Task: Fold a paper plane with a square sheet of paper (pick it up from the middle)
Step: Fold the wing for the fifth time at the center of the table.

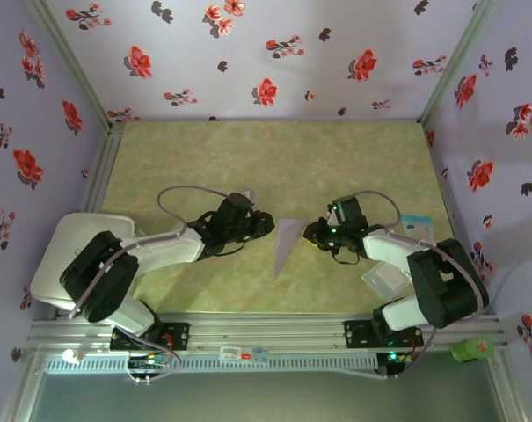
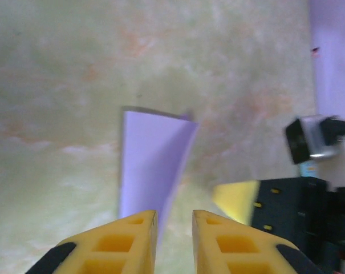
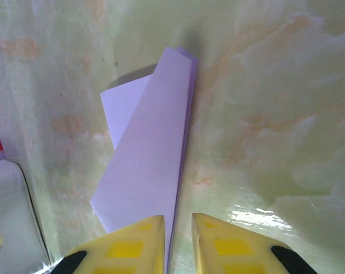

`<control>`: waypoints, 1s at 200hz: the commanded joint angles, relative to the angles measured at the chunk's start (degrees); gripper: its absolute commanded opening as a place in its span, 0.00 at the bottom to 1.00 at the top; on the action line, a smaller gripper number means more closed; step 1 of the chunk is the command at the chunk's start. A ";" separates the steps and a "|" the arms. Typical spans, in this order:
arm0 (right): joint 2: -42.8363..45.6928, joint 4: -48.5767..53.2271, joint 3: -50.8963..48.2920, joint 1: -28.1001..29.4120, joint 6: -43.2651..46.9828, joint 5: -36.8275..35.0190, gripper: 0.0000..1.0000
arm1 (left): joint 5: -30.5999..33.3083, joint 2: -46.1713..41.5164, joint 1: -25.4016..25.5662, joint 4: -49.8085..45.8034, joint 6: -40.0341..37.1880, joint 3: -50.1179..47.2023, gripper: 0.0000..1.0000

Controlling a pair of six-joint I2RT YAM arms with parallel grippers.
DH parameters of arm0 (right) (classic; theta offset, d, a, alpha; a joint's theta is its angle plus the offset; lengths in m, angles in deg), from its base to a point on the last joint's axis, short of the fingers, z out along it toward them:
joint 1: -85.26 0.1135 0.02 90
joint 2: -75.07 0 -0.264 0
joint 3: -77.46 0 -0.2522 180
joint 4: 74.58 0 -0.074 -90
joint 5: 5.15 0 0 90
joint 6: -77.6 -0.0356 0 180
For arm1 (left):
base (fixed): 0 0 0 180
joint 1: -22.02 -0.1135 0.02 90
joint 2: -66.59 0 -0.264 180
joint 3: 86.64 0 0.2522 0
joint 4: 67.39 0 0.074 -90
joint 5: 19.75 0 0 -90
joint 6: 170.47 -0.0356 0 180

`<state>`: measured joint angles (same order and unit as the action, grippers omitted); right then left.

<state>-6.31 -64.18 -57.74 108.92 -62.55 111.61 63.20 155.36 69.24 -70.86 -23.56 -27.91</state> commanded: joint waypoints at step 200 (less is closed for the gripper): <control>-4.44 -5.25 0.20 2.72 -3.02 0.27 0.21 | -21.56 15.43 -0.38 -4.39 -9.62 5.08 0.23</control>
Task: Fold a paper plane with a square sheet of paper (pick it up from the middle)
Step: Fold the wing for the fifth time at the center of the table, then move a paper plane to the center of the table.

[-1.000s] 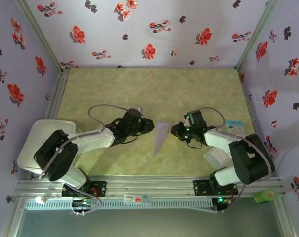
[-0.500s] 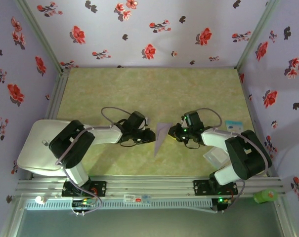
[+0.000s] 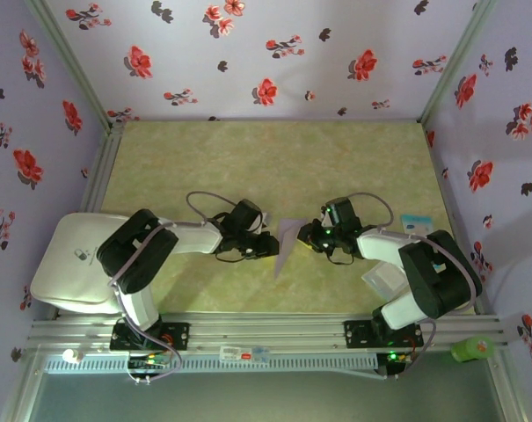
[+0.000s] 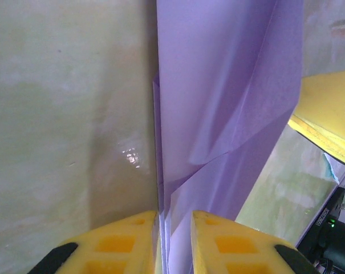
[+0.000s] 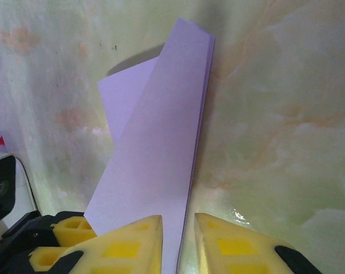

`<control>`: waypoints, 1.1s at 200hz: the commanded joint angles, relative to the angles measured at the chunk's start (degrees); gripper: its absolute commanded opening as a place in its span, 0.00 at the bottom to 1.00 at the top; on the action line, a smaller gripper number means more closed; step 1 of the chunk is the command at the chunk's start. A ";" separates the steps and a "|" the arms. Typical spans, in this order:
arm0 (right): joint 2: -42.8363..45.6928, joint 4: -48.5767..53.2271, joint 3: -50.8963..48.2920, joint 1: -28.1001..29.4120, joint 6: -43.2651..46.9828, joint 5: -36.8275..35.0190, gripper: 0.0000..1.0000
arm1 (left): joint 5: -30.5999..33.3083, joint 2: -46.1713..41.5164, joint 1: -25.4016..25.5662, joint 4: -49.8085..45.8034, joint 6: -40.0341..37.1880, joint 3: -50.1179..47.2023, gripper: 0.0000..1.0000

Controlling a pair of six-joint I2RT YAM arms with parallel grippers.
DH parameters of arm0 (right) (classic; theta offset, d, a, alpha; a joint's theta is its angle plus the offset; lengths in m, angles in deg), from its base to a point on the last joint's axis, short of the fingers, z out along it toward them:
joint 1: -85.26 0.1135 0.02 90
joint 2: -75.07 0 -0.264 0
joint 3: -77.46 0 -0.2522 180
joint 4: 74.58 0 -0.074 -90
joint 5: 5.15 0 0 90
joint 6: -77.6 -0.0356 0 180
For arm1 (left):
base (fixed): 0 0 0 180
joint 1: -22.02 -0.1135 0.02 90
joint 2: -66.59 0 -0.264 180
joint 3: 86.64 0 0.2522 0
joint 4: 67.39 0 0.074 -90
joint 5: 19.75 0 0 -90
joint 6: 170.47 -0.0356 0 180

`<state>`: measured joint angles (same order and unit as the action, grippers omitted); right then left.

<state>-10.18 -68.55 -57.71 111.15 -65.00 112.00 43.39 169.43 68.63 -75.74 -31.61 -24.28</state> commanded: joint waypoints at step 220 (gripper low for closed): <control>5.73 3.48 -0.05 0.57 -0.57 -3.21 0.29 | 7.31 -3.05 2.14 1.59 -3.15 0.91 0.00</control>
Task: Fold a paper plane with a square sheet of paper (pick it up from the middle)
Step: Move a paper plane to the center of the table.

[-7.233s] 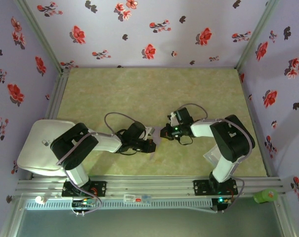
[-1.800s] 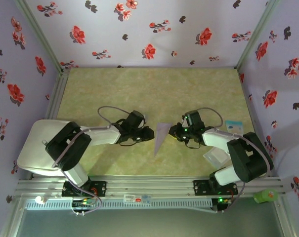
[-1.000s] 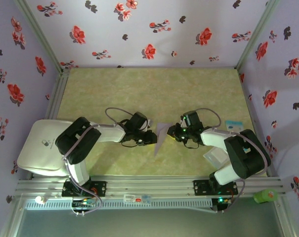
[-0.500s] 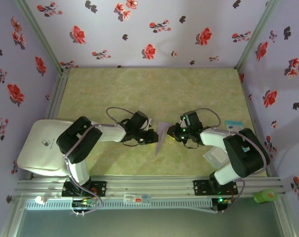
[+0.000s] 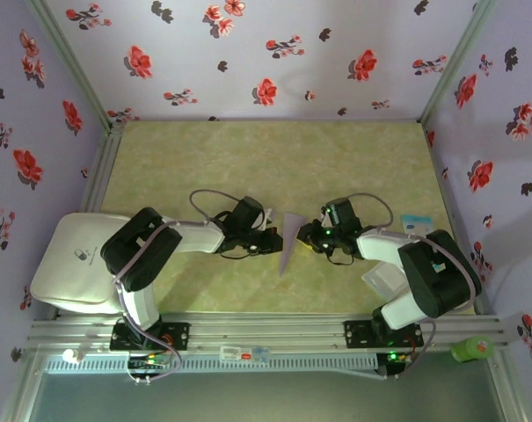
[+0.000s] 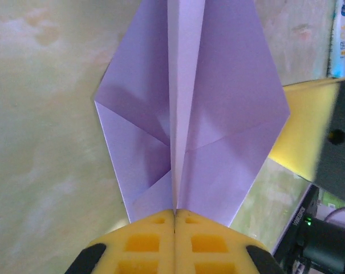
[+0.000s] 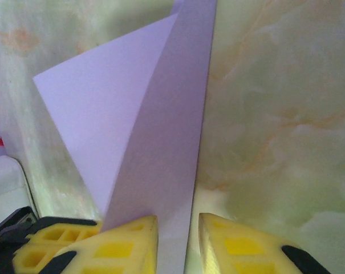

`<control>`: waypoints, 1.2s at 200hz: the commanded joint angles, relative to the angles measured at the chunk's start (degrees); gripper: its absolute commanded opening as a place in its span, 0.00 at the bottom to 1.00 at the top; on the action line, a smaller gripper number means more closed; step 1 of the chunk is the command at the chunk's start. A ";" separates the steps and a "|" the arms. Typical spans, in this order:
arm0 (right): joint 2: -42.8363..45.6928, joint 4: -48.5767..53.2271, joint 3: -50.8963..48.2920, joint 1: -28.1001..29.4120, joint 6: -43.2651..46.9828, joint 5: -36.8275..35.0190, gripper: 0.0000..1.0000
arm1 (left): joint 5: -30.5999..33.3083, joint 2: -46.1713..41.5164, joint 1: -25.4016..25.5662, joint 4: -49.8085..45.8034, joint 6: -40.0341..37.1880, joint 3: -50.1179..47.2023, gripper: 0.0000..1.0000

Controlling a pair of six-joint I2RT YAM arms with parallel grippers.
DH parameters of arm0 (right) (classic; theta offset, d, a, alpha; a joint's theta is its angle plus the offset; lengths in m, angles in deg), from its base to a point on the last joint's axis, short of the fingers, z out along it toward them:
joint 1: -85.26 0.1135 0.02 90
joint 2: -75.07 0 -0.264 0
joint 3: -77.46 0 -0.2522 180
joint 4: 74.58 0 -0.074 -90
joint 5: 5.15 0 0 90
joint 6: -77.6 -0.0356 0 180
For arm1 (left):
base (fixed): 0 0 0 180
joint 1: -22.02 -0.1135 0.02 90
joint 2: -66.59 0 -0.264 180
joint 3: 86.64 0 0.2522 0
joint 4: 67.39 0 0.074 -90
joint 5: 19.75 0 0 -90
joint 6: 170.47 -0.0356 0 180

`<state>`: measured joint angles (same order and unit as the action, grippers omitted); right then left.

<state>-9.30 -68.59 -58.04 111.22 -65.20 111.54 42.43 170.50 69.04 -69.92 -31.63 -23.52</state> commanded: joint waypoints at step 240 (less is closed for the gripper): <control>0.40 -0.69 4.15 5.16 -6.63 -2.59 0.33 | 24.94 -6.77 8.06 -19.40 -6.57 6.80 0.00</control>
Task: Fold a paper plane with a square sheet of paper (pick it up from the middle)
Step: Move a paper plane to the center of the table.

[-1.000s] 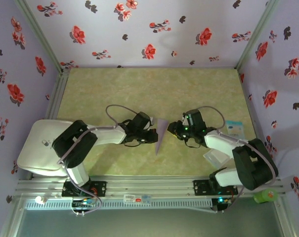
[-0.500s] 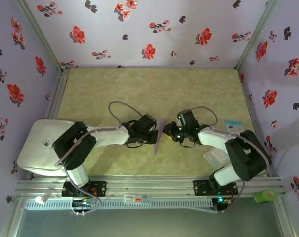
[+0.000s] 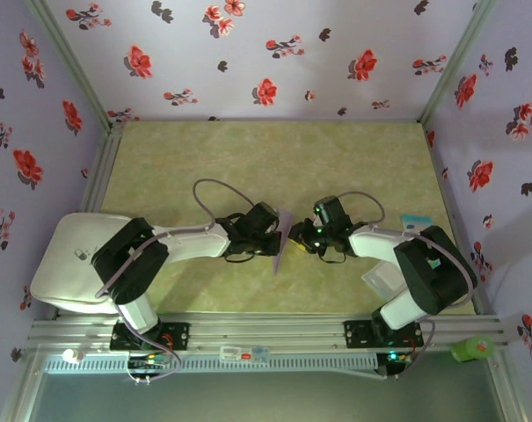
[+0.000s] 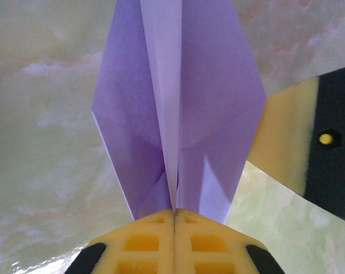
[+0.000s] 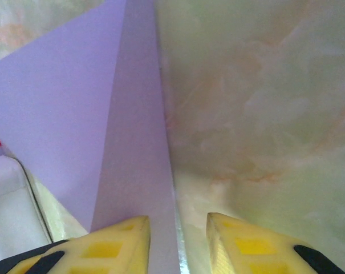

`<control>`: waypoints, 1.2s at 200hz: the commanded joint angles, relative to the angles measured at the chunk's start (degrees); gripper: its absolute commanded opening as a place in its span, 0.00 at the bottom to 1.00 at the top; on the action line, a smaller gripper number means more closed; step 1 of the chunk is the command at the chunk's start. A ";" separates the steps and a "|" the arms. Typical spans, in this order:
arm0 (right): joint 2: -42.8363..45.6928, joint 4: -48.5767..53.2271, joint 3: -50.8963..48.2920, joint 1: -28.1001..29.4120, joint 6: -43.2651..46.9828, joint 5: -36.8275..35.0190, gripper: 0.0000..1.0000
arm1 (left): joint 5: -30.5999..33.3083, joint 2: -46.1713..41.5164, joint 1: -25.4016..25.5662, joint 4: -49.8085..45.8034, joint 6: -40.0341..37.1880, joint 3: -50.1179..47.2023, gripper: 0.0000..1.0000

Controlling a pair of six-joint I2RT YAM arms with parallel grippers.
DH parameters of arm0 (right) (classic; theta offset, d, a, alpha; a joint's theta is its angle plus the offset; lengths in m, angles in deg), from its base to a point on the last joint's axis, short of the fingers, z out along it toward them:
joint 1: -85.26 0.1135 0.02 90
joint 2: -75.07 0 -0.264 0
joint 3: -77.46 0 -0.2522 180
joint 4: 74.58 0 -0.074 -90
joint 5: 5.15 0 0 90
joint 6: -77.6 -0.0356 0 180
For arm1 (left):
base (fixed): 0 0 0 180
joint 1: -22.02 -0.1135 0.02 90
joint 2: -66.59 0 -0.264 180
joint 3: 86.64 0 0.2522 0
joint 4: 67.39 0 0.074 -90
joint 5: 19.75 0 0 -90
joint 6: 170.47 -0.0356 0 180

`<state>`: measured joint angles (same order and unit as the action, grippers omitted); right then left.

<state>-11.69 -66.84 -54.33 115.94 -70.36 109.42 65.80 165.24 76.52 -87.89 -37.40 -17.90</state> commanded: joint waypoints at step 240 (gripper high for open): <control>-2.71 -3.38 0.79 2.37 -0.40 -1.51 0.06 | 4.35 -3.38 -0.36 -2.05 -1.30 1.49 0.33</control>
<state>-13.87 -69.99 -53.26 117.95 -71.36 108.55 67.87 162.99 76.49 -89.36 -37.44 -17.84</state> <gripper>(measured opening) 0.067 0.303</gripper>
